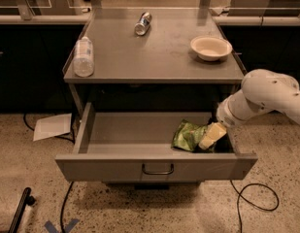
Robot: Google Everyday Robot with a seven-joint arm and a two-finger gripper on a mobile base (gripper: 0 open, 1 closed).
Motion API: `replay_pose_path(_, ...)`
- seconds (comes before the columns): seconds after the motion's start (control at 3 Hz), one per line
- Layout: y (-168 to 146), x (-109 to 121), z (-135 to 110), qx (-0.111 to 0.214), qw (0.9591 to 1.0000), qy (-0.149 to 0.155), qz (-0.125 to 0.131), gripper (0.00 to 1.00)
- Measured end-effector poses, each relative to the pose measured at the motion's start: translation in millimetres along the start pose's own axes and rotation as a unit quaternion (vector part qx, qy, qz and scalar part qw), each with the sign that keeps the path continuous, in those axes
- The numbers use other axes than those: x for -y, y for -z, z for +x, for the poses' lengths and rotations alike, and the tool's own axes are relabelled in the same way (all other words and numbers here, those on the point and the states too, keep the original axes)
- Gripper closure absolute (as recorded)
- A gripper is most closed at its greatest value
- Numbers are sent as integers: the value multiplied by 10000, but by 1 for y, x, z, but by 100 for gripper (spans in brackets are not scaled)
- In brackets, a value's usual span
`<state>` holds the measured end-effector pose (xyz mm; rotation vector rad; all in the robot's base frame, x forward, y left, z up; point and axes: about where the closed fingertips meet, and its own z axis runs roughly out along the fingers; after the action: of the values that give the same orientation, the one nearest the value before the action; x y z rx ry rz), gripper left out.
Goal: Pick green jalapeno chip bag from top drawer and place on counter
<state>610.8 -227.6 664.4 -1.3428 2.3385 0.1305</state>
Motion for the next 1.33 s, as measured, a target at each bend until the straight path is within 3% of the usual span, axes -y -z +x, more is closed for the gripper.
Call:
replay_pose_path(0.67,-20,-18,-4,133,9996,-148,-197,0)
replay_pose_path(1.0,-27,-24,-21,244,9992,59,-310,0)
replay_pose_path(1.33,-39,-34,-21,151,9985,199,-495,0)
